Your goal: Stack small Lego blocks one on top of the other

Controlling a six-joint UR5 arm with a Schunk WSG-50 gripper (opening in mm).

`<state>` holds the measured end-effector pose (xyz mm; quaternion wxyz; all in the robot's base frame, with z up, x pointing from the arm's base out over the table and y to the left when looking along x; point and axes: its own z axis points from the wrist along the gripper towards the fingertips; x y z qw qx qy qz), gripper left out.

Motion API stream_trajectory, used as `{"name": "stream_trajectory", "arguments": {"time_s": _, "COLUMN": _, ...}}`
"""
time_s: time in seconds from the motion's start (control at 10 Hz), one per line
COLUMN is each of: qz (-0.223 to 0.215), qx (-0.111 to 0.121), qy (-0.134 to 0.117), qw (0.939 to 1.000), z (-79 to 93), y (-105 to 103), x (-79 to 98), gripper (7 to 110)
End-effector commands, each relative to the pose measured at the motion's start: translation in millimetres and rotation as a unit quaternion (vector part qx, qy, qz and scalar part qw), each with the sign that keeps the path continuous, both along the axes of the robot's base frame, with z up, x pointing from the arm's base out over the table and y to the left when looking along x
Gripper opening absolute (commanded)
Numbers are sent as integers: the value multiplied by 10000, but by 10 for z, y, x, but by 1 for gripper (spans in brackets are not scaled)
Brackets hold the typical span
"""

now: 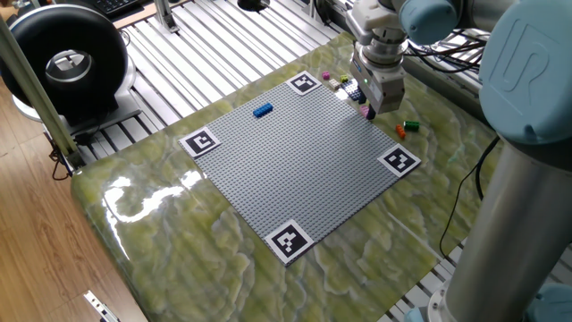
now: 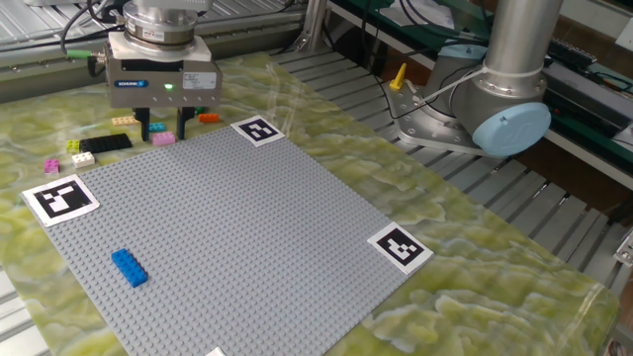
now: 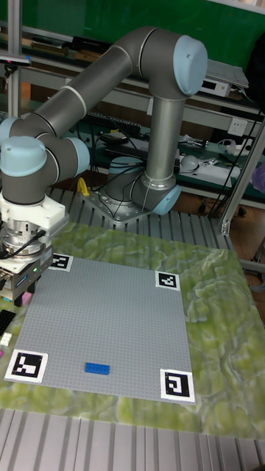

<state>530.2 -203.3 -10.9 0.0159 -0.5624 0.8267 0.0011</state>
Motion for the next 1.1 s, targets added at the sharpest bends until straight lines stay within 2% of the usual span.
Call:
{"name": "stream_trajectory", "arguments": {"time_s": 0.0, "qz": -35, "qx": 40, "qy": -32, "qw": 10000, "z": 5, "y": 4, "x": 18, "gripper": 44}}
{"name": "stream_trajectory", "arguments": {"time_s": 0.6, "qz": -74, "qx": 49, "qy": -24, "qw": 10000, "z": 3, "y": 7, "x": 16, "gripper": 44}}
{"name": "stream_trajectory", "arguments": {"time_s": 0.7, "qz": -73, "qx": 64, "qy": -16, "qw": 10000, "z": 3, "y": 15, "x": 12, "gripper": 22}}
{"name": "stream_trajectory", "arguments": {"time_s": 1.0, "qz": -73, "qx": 72, "qy": -16, "qw": 9999, "z": 2, "y": 18, "x": 11, "gripper": 22}}
